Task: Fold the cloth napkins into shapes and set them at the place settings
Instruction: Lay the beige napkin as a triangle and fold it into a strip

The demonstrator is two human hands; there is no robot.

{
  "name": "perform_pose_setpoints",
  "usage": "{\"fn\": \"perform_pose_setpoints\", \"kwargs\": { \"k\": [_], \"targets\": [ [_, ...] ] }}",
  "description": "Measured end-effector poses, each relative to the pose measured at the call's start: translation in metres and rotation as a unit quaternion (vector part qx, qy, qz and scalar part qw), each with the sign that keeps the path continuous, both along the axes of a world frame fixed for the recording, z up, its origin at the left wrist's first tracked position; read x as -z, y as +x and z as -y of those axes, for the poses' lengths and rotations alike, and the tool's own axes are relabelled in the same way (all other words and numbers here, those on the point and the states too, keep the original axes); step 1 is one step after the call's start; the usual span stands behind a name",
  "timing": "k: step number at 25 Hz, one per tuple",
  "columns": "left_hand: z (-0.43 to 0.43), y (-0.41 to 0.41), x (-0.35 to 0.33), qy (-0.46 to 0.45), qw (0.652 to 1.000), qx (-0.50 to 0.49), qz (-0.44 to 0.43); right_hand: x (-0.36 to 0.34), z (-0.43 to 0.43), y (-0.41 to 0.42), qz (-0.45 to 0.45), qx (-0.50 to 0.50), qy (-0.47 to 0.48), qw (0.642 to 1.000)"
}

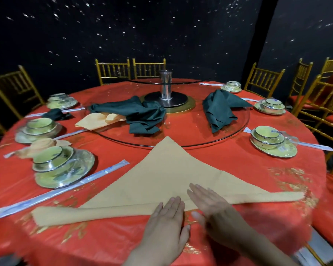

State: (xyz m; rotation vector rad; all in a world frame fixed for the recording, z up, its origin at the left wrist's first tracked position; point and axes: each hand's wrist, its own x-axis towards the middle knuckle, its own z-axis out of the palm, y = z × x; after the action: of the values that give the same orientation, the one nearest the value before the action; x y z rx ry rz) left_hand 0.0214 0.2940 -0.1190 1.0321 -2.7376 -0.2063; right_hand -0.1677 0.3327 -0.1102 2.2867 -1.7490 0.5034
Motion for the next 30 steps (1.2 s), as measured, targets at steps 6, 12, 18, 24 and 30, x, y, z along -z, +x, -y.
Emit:
{"fn": "perform_pose_setpoints", "kwargs": {
  "k": [6,12,18,24,30],
  "targets": [
    [0.021,0.045,-0.013,0.009,0.999,0.052,-0.005,0.020,0.005,0.014,-0.004,0.024,0.062,0.998],
    [0.047,0.136,-0.003,-0.013,0.993,-0.063,-0.096,0.022,0.013,0.013,-0.007,0.024,0.060,0.998],
    [0.069,0.193,-0.004,-0.024,0.961,-0.236,-0.144,0.023,0.017,0.013,0.002,0.001,0.019,1.000],
    [0.081,0.224,-0.008,-0.011,0.939,-0.262,-0.221,0.025,0.018,0.015,-0.009,-0.005,0.001,1.000],
    [0.085,0.235,-0.013,-0.094,0.929,-0.331,-0.139,0.024,0.020,0.012,-0.030,0.007,0.030,0.999]
  ]
}}
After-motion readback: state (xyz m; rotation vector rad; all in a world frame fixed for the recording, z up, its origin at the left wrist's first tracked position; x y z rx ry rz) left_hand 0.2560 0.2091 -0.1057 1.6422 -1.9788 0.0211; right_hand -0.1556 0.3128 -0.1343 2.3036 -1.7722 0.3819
